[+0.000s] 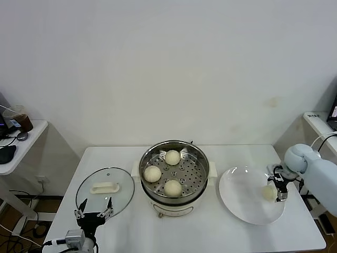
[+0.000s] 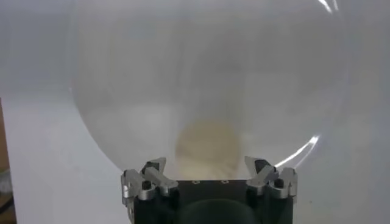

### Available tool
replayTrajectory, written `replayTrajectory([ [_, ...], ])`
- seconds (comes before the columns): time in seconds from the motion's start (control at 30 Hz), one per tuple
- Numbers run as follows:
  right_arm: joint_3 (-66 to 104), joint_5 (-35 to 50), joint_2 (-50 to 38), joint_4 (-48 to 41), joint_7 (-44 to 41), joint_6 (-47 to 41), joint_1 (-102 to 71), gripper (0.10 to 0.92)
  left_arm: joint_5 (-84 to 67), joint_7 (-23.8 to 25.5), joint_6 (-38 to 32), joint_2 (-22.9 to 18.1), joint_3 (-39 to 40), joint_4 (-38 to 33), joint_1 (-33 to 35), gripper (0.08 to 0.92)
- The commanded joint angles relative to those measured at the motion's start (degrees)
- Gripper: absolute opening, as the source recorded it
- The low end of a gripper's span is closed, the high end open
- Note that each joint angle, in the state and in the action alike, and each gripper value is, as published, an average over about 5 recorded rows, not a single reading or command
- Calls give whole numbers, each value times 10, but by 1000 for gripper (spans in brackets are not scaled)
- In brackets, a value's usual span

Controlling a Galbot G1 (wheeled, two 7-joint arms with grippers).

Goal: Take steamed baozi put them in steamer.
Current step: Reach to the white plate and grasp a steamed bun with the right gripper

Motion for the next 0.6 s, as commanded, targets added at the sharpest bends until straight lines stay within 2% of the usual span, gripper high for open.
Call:
replayTrajectory([
  [0.03,14,-22,22,-17,12,2,-16,823,4,0,0,-1,1,1,1,823],
  [0.5,24,-22,23,-23,11,2,-23,822,10,-1,0,-1,7,3,0,823],
  [0.6,26,-20,22,-23,8,2,-23,798,10,-1,0,0,8,3,0,823],
])
